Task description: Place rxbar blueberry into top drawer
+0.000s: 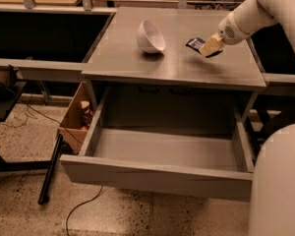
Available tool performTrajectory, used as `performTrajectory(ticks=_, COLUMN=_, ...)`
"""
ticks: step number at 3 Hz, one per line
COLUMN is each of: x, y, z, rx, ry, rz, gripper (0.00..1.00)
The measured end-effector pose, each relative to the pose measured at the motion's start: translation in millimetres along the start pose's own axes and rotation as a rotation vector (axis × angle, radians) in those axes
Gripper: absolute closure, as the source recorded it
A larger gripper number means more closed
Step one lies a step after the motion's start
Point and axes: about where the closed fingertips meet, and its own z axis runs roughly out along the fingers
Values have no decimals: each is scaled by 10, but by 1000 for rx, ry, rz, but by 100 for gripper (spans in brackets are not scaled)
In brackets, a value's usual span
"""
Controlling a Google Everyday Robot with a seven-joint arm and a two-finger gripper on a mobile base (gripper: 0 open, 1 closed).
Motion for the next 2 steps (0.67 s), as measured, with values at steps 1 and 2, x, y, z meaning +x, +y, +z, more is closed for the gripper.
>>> performTrajectory(ticks=1, x=142, y=202, z=-488, rx=14, ry=-35, rz=-62, gripper=100)
performTrajectory(ticks=2, x=251, y=609, z=-864, rx=11, ry=-58, rz=-156, gripper=100)
